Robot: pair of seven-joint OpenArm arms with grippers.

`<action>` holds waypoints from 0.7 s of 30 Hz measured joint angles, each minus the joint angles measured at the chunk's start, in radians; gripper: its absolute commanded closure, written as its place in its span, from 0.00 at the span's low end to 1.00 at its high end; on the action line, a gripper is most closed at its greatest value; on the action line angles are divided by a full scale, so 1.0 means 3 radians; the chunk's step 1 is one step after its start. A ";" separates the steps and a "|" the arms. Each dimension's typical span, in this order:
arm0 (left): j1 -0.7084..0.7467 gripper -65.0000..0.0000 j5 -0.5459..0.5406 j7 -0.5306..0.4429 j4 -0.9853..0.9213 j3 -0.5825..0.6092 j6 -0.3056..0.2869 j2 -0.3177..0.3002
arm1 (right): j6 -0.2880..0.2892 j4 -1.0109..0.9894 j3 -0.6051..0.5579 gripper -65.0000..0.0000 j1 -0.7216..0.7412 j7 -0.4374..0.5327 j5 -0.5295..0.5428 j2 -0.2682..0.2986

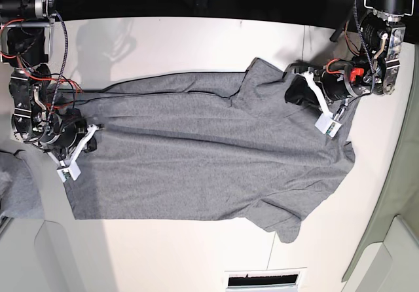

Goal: Layout the t-shirt on the table in an organized manner, then fold the t-shirt properly
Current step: 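Move both grippers inward and grasp the shirt body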

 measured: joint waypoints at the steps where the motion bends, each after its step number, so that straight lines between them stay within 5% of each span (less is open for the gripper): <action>1: -0.0060 0.90 0.0011 -0.0020 -0.0090 0.0031 0.0017 -0.0008 | 0.0000 -0.0018 -0.0043 1.00 -0.0009 0.0038 0.0018 0.0010; 7: -0.0528 0.90 0.0093 -0.0072 -0.0599 0.0210 0.0126 -0.0011 | 0.0000 0.0137 -0.0076 1.00 -0.0245 -0.0009 0.0411 0.0168; 12: -0.0923 0.90 0.0314 -0.0123 -0.0912 0.0272 0.0161 0.0000 | -0.0043 0.0710 -0.0064 1.00 -0.0675 -0.0373 0.0768 0.0219; 21: -0.1411 0.90 0.0432 -0.0056 -0.1134 0.0272 0.0215 -0.0005 | -0.0005 0.1862 -0.0072 1.00 -0.1619 -0.0627 0.1124 0.0005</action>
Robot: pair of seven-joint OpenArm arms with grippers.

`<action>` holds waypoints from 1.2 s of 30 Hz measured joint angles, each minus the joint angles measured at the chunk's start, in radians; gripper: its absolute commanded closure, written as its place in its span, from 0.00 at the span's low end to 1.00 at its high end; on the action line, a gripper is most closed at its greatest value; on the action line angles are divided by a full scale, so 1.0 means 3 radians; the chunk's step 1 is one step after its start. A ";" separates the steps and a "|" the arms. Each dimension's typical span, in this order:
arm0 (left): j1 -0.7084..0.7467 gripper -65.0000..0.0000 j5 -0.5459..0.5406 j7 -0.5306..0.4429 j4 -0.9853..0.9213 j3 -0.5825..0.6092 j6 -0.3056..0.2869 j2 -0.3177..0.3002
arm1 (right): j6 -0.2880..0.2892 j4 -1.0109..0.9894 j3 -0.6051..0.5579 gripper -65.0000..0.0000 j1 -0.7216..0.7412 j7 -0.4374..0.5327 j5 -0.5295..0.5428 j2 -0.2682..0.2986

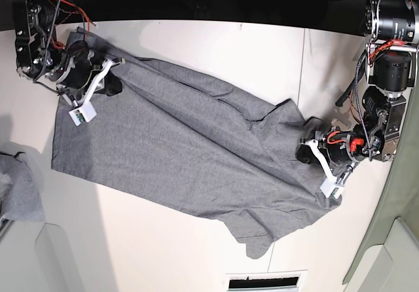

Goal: Layout the t-shirt on the table in an organized manner, then fold the t-shirt properly
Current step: 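Move both grippers inward and grasp the shirt body, then drag the shirt diagonally with both grippers, bunching the fabric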

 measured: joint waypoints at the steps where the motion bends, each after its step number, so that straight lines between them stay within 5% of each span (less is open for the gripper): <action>1: -0.0029 0.90 -0.0009 0.0003 0.0003 0.0000 0.0000 0.0009 | 0.0000 0.0094 0.0000 1.00 -0.0086 -0.0001 -0.0010 -0.0075; 7: -0.0045 0.90 0.0013 0.0043 0.0001 0.0108 0.0001 0.0142 | 0.0004 0.0280 -0.0001 1.00 -0.0262 -0.0005 -0.0150 -0.0510; 18: -0.0025 0.90 -0.0682 0.0605 0.0417 0.0107 -0.0037 -0.0214 | -0.0036 0.0309 0.0416 1.00 0.0175 0.0060 -0.0394 -0.0505; 23: 0.0036 0.90 -0.0607 0.0584 0.0417 0.0107 -0.0036 -0.0285 | -0.0078 -0.0195 0.0441 1.00 0.0676 0.0276 -0.0781 -0.0383; 36: 0.0446 0.90 -0.0131 0.0149 0.0415 0.0107 0.0192 -0.0151 | -0.0076 -0.1720 0.0441 1.00 0.1633 0.0421 -0.0819 0.0034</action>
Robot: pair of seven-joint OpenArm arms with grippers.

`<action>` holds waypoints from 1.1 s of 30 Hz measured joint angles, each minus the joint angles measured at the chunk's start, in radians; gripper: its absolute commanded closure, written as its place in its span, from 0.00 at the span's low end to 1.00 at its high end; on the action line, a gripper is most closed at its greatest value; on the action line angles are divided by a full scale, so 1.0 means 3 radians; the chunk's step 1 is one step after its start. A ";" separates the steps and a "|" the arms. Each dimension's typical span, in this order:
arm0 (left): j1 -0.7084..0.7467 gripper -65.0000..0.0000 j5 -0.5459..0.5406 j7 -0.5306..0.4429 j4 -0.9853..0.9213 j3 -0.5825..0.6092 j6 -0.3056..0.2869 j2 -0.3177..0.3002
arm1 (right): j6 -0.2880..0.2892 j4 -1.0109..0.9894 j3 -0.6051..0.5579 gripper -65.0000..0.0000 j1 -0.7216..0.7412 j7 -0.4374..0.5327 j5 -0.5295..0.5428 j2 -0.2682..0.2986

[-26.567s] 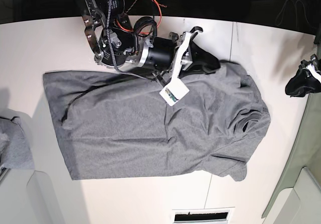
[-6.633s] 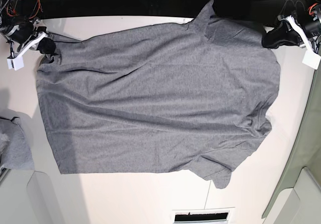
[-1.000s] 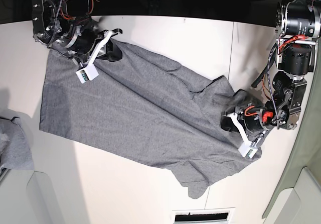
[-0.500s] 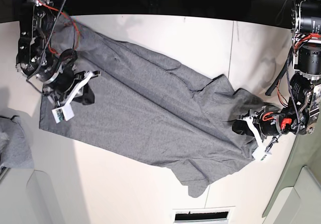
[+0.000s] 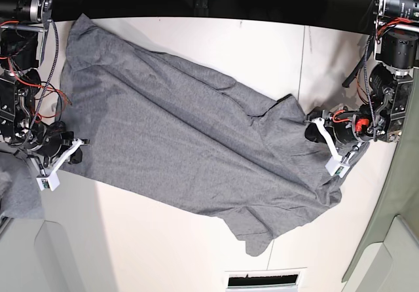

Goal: Layout the t-shirt on the table in an organized manner, then fold the t-shirt properly
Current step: 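Drag the shirt diagonally with both grippers, bunching the fabric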

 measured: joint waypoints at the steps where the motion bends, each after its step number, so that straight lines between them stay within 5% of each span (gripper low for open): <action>1: -0.0005 0.90 0.0023 -0.0004 0.0001 0.0000 0.0009 0.0033 | 0.0010 -0.0018 0.0000 1.00 -0.0017 -0.0018 -0.0005 0.0005; 7: -0.0022 0.90 0.0350 -0.0113 0.0010 -0.0013 0.0155 0.0201 | 0.0052 -0.0033 0.0000 1.00 -0.0239 -0.0069 0.0079 0.0023; 19: -0.0411 0.90 0.0697 -0.0402 -0.0412 -0.0006 0.0234 0.0270 | 0.0079 0.0916 0.0011 1.00 -0.1288 -0.0411 0.1063 0.0225; 29: -0.0954 0.90 0.0848 -0.0558 -0.1102 -0.0008 0.0233 0.0782 | 0.0081 0.1675 0.0001 1.00 -0.1799 -0.0528 0.1058 -0.0033; 33: -0.0961 0.90 0.0786 -0.0432 -0.1058 -0.0004 0.0169 0.0787 | 0.0066 0.1764 0.0056 1.00 -0.1671 -0.0455 0.1050 -0.0109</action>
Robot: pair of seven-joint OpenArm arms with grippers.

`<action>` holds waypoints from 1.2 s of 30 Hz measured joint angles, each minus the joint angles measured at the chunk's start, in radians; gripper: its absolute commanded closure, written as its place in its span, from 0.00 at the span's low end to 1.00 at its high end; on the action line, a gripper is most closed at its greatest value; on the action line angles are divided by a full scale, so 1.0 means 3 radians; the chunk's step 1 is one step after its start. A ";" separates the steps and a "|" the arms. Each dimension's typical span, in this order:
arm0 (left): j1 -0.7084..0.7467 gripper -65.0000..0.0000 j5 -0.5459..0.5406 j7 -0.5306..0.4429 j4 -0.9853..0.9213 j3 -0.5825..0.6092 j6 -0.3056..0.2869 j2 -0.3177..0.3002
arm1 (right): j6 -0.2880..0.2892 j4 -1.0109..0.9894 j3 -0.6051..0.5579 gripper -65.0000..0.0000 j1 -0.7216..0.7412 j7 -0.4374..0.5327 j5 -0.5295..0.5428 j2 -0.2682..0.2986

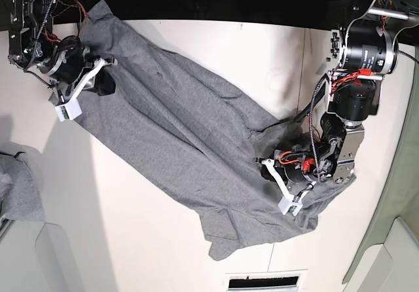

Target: Layout the t-shirt on the table in an organized manner, then fold the t-shirt properly

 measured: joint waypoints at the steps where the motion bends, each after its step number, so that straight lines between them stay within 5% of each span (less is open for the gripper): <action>1: 0.0001 0.90 -0.0046 0.0098 0.0080 0.0000 -0.0014 -0.0022 | -0.0024 0.0001 0.0019 1.00 0.0072 0.0020 -0.0008 -0.0008; 10: 0.0220 0.90 -0.1186 0.1057 0.1120 0.0006 -0.0439 -0.0100 | -0.0031 -0.0173 0.0033 1.00 0.0842 0.0085 -0.0220 -0.0074; 18: 0.0913 0.90 -0.1480 0.1235 0.1722 -0.0003 -0.0587 -0.0099 | -0.0034 -0.1287 -0.0309 1.00 0.1615 0.0300 -0.0543 -0.0464; 30: 0.1569 0.90 -0.1525 0.1208 0.1991 0.0309 -0.0626 0.0464 | -0.0019 -0.2021 -0.1331 1.00 0.2436 0.0570 -0.1081 -0.1172; 36: 0.1755 0.90 -0.1200 0.0951 0.1991 0.0696 -0.0626 0.0607 | -0.0023 -0.2399 -0.1475 1.00 0.2478 0.0643 -0.1291 -0.1205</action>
